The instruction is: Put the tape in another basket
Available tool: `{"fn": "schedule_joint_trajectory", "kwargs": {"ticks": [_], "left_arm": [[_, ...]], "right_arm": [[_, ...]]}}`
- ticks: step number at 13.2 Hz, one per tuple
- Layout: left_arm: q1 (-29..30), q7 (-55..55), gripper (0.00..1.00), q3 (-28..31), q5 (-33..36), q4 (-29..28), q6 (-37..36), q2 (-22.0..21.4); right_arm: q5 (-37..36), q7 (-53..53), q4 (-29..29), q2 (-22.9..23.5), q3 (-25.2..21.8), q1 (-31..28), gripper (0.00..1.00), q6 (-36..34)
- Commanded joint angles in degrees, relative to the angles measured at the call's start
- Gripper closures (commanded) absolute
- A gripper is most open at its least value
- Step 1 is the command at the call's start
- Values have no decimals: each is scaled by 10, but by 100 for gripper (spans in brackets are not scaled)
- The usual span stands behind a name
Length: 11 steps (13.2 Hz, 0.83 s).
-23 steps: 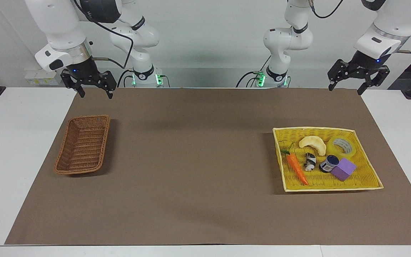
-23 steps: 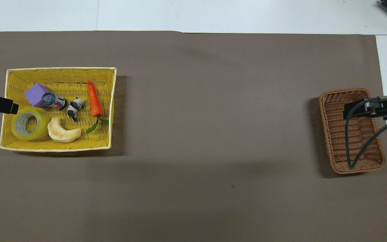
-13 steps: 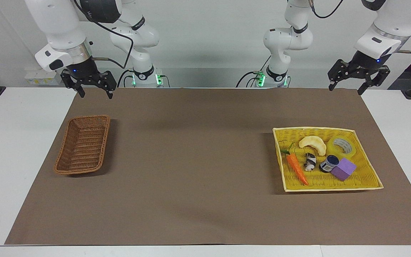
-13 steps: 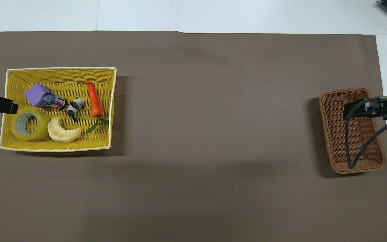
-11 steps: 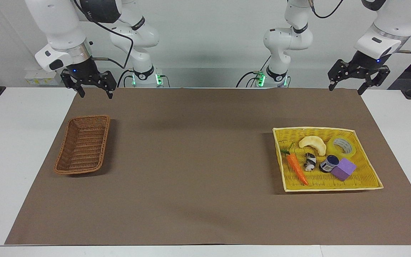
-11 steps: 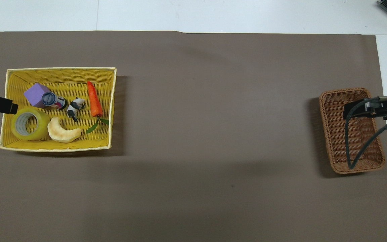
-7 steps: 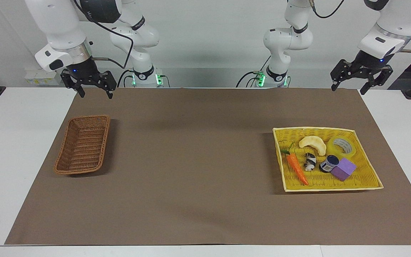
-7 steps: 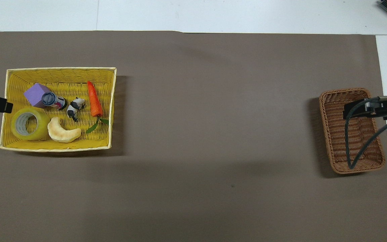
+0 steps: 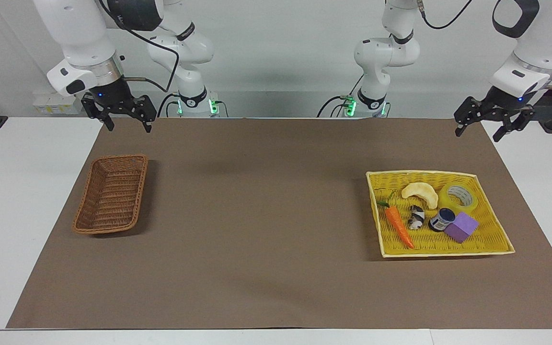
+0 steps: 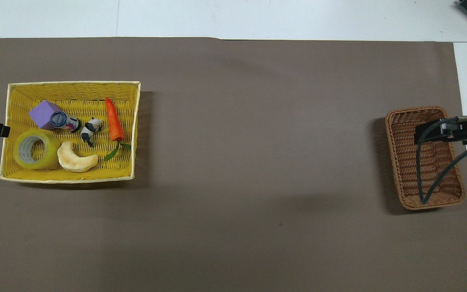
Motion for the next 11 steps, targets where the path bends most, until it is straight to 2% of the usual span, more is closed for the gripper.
{"fn": "schedule_joint_trajectory", "kwargs": {"ticks": [1,7,11], "left_arm": [[32,57,0,-6,5,-84,78,-20],[62,121,0,-6,2,-165,186,8],[79,132,0,-6,2,-193,251,54]], "right_arm": [[-5,12,5,3,4,-4,0,-3],[-5,12,5,3,4,-4,0,-3],[-5,12,5,3,4,-4,0,-3]]}}
